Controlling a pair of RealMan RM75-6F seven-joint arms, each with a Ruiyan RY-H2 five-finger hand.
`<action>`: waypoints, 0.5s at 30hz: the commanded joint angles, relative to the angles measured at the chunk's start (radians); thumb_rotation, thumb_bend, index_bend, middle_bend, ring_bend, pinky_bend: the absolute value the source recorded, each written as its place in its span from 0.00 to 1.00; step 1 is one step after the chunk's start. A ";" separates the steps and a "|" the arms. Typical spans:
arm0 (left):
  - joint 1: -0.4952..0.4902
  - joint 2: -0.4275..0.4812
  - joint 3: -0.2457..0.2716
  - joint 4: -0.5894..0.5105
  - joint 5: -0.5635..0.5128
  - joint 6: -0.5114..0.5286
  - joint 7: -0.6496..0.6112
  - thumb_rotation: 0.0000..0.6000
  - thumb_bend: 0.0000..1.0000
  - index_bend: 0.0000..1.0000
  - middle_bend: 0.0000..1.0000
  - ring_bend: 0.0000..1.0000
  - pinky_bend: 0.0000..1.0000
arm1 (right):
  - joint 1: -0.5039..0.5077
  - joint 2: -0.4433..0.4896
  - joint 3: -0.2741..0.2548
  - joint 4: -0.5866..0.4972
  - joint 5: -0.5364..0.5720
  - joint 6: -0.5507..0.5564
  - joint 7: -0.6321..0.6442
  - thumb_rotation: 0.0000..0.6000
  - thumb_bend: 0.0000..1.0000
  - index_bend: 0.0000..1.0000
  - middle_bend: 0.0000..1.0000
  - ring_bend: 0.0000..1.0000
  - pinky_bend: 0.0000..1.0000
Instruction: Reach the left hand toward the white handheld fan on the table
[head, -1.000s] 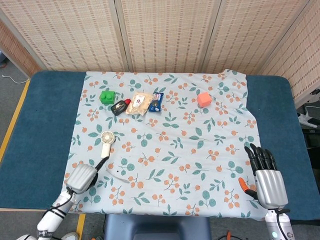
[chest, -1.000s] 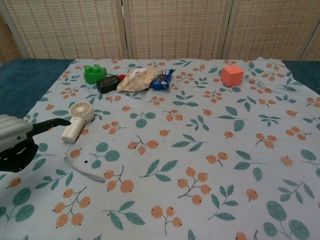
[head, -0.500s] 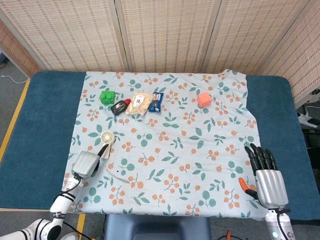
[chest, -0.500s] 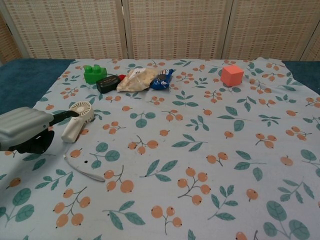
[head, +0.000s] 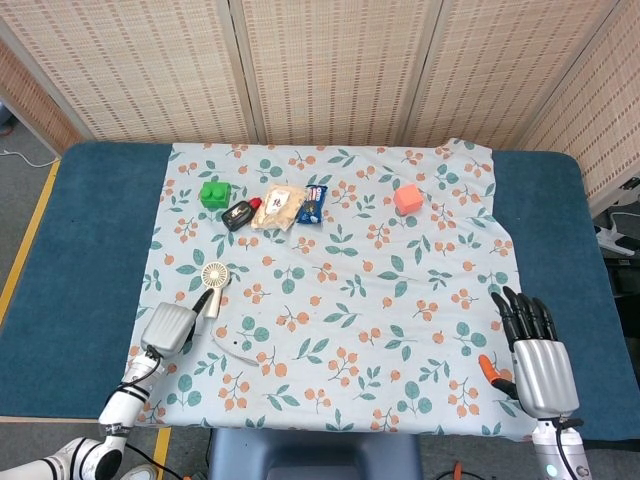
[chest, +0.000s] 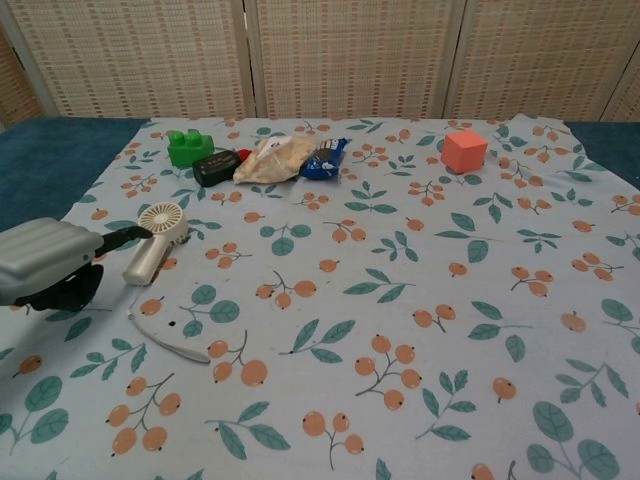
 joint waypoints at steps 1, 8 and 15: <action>-0.003 -0.001 0.003 0.003 -0.003 0.001 0.003 1.00 0.90 0.00 0.98 0.88 1.00 | 0.000 0.000 0.000 0.000 0.001 0.000 0.000 1.00 0.19 0.00 0.00 0.00 0.00; -0.008 -0.001 0.013 0.010 -0.020 0.001 0.018 1.00 0.90 0.00 0.98 0.88 1.00 | -0.001 0.001 0.001 0.001 0.002 0.002 0.000 1.00 0.19 0.00 0.00 0.00 0.00; -0.011 0.003 0.026 0.008 -0.021 0.007 0.022 1.00 0.90 0.00 0.98 0.88 1.00 | 0.001 -0.001 0.001 0.002 0.005 0.001 -0.003 1.00 0.19 0.00 0.00 0.00 0.00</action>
